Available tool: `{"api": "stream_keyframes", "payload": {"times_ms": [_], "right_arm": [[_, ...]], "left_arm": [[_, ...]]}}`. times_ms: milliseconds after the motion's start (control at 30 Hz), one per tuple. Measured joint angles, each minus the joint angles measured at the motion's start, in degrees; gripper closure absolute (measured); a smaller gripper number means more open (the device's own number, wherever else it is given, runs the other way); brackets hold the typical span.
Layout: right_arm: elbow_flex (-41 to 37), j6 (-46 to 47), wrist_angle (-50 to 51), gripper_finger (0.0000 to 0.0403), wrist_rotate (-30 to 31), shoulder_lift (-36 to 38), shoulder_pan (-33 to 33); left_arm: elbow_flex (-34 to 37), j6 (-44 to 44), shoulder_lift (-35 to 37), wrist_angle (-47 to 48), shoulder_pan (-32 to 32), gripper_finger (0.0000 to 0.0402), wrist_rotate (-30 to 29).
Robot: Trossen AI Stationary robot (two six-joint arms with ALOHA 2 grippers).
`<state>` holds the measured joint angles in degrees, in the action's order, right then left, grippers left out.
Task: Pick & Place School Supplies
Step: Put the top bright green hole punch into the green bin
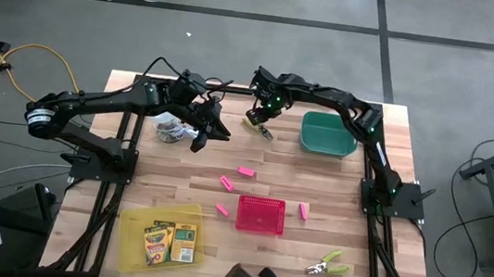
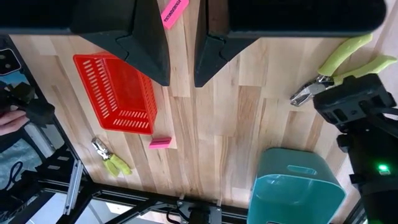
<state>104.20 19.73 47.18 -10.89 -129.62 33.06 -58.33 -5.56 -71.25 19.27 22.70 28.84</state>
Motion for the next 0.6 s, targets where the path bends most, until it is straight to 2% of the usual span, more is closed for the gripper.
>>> {"api": "stream_keyframes", "payload": {"times_ms": [333,467,600], "right_arm": [[0.0,-3.2,2.1,0.0284,-1.3,0.0,-0.6],[0.0,-7.1,2.1,0.0284,-0.7,0.0,-2.1],[0.4,-9.2,2.3,0.0284,2.5,0.1,-3.5]], "left_arm": [[0.0,0.0,0.0,0.0,0.0,0.0333,0.1],[0.0,0.0,0.0,0.0,0.0,0.0333,0.1],[0.0,0.0,0.0,0.0,0.0,0.0333,0.1]]}}
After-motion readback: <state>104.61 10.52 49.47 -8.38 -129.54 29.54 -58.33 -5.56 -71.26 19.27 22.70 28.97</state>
